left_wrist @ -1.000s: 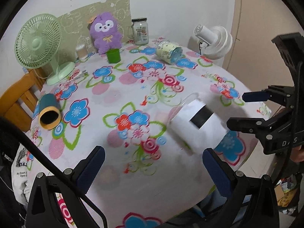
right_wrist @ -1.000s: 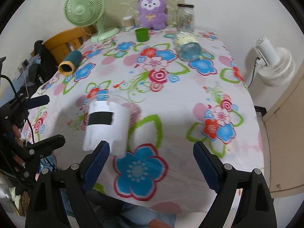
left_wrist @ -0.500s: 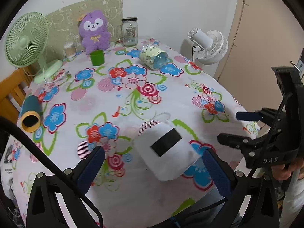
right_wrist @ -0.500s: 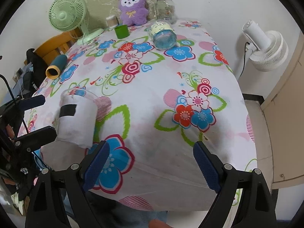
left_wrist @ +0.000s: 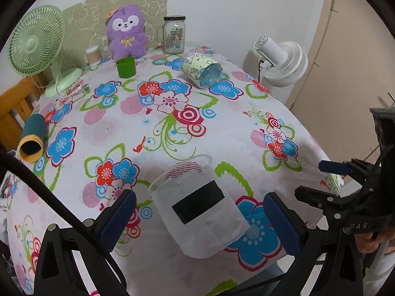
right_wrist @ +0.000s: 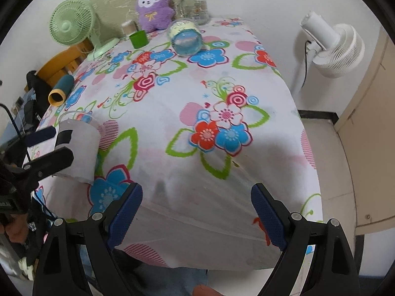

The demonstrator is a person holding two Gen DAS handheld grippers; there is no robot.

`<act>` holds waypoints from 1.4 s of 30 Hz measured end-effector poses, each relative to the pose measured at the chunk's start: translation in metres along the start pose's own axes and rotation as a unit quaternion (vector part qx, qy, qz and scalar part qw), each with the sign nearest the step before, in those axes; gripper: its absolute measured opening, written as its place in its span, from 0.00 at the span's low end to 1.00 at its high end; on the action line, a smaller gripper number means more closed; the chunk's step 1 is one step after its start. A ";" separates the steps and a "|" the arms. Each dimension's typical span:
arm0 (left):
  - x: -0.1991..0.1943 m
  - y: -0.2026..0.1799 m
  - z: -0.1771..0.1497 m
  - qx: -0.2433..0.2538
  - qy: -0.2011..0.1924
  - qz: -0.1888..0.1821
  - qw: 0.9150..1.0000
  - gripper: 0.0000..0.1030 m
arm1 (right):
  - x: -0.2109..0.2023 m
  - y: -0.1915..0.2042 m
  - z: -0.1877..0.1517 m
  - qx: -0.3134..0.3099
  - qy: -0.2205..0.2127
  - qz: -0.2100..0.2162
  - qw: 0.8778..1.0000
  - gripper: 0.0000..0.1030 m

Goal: Flip cup upside down
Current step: 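Close the left gripper on the white cup while the right gripper releases it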

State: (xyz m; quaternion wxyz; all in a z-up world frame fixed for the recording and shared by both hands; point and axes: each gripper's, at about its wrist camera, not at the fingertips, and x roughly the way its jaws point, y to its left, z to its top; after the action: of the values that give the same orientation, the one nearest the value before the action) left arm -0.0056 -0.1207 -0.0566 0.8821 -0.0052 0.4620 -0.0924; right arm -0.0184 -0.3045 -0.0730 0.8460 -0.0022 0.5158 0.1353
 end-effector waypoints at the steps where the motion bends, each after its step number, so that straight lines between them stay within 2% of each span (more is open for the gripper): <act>1: 0.001 -0.001 0.000 -0.006 -0.001 0.001 1.000 1.00 | 0.000 -0.002 -0.001 0.003 0.000 0.001 1.000 0.88; 5: 0.010 -0.007 -0.005 -0.029 0.008 -0.008 1.000 1.00 | 0.001 -0.008 -0.006 0.011 0.003 -0.002 1.000 0.88; 12: 0.016 -0.007 -0.013 -0.072 0.008 -0.002 0.997 1.00 | 0.004 -0.015 -0.009 0.020 0.006 0.000 1.000 0.88; 18: 0.024 -0.004 -0.023 -0.125 0.027 -0.018 0.992 1.00 | 0.006 -0.020 -0.011 0.025 0.006 0.002 1.000 0.88; 27: 0.023 0.001 -0.031 -0.159 0.021 0.012 0.987 1.00 | 0.007 -0.027 -0.012 0.033 0.000 0.008 0.999 0.88; 31: 0.024 0.002 -0.038 -0.168 0.025 0.012 0.985 0.98 | 0.005 -0.028 -0.013 0.034 0.000 0.010 0.999 0.88; 37: 0.025 0.002 -0.042 -0.165 0.020 0.022 0.986 0.89 | 0.005 -0.029 -0.013 0.034 0.000 0.011 0.999 0.88; 39: 0.024 0.001 -0.043 -0.162 0.017 0.024 0.986 0.77 | 0.005 -0.029 -0.013 0.035 0.000 0.011 0.999 0.88; 42: 0.023 -0.002 -0.044 -0.153 0.011 0.028 0.988 0.65 | 0.003 -0.027 -0.013 0.036 0.000 0.014 0.999 0.88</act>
State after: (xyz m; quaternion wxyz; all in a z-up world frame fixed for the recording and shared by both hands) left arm -0.0292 -0.1229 -0.1001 0.8682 -0.1262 0.4798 0.0040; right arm -0.0224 -0.3319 -0.0858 0.8437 0.0357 0.5200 0.1287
